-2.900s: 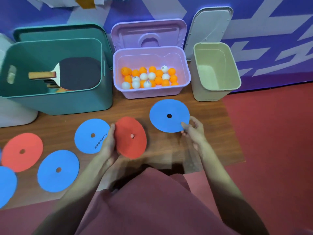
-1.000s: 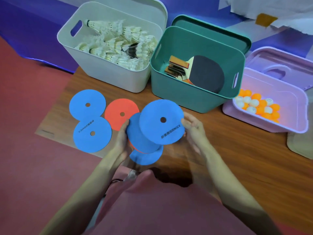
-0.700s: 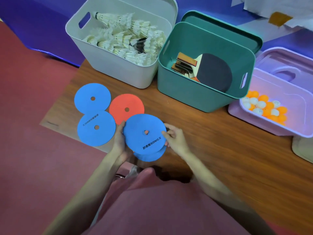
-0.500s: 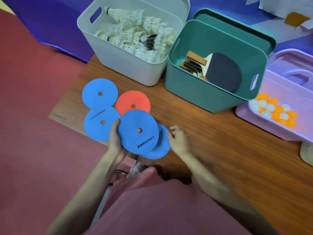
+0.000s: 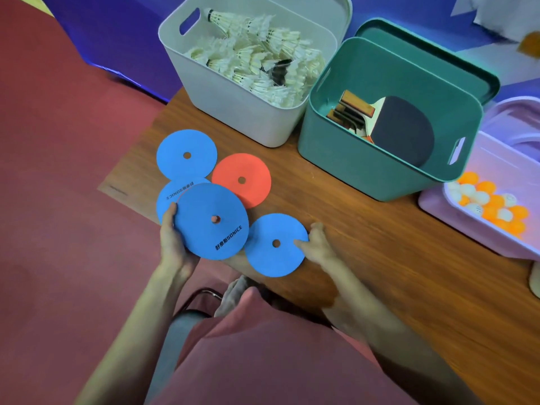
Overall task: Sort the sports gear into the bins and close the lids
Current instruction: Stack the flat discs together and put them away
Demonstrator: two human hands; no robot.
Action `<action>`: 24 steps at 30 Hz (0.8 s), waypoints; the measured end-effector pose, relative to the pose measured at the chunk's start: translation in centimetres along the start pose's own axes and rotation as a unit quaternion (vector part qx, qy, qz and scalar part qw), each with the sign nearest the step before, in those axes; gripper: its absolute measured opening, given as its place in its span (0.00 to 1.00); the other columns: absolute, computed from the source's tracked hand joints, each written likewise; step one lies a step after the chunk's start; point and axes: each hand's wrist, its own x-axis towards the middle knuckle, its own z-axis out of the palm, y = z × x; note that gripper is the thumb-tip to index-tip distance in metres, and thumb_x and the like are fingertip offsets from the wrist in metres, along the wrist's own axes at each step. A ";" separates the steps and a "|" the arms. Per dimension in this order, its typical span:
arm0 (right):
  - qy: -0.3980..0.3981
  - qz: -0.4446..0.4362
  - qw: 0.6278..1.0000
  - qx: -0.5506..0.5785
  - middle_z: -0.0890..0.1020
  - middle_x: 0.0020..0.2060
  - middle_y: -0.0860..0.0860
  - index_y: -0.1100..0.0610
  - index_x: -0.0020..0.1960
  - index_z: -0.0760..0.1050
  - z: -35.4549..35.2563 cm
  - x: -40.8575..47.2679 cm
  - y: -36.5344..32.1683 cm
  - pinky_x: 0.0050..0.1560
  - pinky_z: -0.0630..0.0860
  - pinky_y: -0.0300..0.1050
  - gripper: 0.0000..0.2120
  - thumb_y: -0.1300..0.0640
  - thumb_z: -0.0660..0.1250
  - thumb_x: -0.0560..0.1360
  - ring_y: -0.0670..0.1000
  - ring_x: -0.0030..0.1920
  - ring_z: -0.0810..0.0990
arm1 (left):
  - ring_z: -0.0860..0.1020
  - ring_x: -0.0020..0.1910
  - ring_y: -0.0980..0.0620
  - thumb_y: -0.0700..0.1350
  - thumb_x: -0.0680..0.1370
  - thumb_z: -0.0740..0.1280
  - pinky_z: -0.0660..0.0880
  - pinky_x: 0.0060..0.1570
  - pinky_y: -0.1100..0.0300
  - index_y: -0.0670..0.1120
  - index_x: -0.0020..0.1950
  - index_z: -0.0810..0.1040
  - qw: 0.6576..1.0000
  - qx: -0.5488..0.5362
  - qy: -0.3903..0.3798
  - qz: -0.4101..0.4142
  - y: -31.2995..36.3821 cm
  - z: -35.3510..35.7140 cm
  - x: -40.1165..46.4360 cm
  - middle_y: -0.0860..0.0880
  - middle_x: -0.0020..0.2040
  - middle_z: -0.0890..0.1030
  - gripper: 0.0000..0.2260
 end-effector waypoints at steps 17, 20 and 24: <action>-0.172 -0.134 0.915 0.338 0.80 0.53 0.54 0.55 0.64 0.70 -2.6 -3.8 -7.5 0.42 0.75 0.50 0.13 0.62 0.60 0.80 0.54 0.48 0.80 | 0.77 0.62 0.46 0.57 0.78 0.61 0.73 0.62 0.46 0.50 0.69 0.73 0.998 -0.020 -0.021 -0.049 -0.7 2.3 -0.6 0.48 0.64 0.79 0.22; -0.140 -0.175 0.951 0.213 0.79 0.46 0.51 0.58 0.63 0.70 0.1 -3.1 -8.3 0.30 0.69 0.37 0.12 0.64 0.59 0.79 0.47 0.38 0.76 | 0.77 0.62 0.44 0.57 0.77 0.61 0.73 0.61 0.44 0.49 0.69 0.72 0.996 -0.035 -0.026 -0.074 -0.9 2.7 -0.8 0.47 0.63 0.79 0.23; -0.063 -0.228 0.965 0.115 0.80 0.48 0.59 0.61 0.59 0.72 2.3 -1.9 -8.1 0.46 0.77 0.50 0.11 0.64 0.65 0.76 0.56 0.47 0.80 | 0.80 0.58 0.43 0.58 0.77 0.61 0.76 0.55 0.45 0.49 0.64 0.76 0.994 -0.057 -0.023 -0.095 -0.6 2.5 -1.3 0.46 0.60 0.81 0.21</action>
